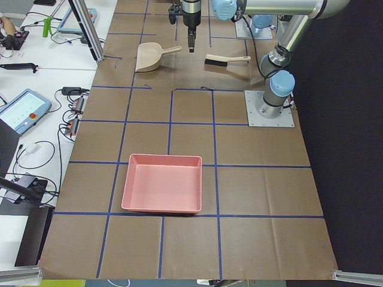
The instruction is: Sweep and dump trash in nearest bin
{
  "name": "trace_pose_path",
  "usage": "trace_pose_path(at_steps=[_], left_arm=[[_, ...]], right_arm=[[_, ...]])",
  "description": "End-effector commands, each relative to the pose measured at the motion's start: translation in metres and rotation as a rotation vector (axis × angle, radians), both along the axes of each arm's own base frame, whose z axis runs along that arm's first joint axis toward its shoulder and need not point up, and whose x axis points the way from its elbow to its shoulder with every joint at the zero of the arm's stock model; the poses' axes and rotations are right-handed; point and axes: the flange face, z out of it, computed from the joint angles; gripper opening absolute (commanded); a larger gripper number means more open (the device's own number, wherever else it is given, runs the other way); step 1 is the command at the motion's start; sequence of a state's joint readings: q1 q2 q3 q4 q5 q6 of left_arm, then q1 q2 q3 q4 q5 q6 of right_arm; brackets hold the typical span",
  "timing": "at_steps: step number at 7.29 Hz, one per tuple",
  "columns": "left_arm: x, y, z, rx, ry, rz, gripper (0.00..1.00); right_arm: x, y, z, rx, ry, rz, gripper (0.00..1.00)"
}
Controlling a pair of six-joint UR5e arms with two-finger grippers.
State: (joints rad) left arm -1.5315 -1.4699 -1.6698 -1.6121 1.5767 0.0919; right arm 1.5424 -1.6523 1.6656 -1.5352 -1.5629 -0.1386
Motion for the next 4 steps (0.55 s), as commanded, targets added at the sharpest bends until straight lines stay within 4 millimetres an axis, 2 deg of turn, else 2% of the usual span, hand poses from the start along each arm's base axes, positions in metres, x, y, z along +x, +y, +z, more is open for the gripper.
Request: trace_pose_path(at_steps=[1, 2, 4], left_arm=[[-0.009, 0.002, 0.001, -0.001, -0.002, -0.019, 1.00], [-0.010, 0.004, 0.000, 0.000, -0.002, -0.021, 1.00], [-0.011, 0.010, -0.001, 0.001, -0.002, -0.023, 1.00]], right_arm=[[-0.001, -0.006, 0.004, -0.014, -0.002, 0.019, 1.00], [-0.001, -0.011, 0.008, -0.038, 0.001, 0.017, 1.00], [-0.002, -0.018, 0.000, -0.021, 0.000, 0.016, 1.00]])
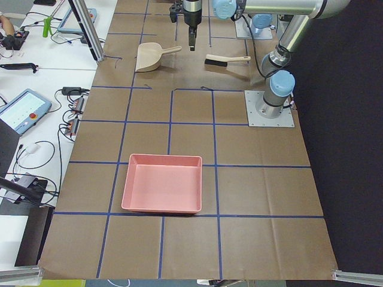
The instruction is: Sweep and dump trash in nearest bin
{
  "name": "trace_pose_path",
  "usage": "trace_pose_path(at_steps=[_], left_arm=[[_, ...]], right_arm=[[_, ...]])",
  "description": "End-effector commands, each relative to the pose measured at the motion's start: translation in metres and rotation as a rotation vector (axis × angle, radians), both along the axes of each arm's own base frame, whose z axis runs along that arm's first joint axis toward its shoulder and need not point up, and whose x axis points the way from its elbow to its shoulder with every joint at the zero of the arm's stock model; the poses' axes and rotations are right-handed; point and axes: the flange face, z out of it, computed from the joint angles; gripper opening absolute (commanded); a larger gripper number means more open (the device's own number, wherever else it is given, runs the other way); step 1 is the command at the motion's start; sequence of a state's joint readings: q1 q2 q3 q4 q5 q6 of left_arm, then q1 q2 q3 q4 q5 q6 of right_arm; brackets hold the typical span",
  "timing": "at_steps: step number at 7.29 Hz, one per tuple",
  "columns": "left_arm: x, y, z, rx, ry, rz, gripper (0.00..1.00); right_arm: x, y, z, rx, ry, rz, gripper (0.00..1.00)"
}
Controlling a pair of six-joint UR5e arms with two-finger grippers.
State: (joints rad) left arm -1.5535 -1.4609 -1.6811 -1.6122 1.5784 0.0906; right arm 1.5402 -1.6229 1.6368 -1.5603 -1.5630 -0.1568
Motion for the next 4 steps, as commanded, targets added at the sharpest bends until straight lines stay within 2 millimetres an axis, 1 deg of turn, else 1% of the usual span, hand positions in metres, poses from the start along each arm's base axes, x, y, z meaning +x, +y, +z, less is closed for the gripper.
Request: trace_pose_path(at_steps=[1, 3, 4], left_arm=[[-0.0012, 0.0021, -0.0021, 0.003, 0.003, 0.000, 1.00], [-0.0014, 0.0050, 0.0019, -0.007, 0.004, 0.001, 1.00], [-0.0025, 0.0068, 0.0032, -0.010, 0.009, 0.003, 1.00]], right_arm=[[-0.0005, -0.0033, -0.0033, 0.005, 0.003, 0.000, 1.00], [0.0004, -0.0017, -0.0064, 0.012, 0.001, 0.001, 1.00], [0.0004, -0.0028, -0.0048, 0.008, 0.001, 0.001, 1.00]])
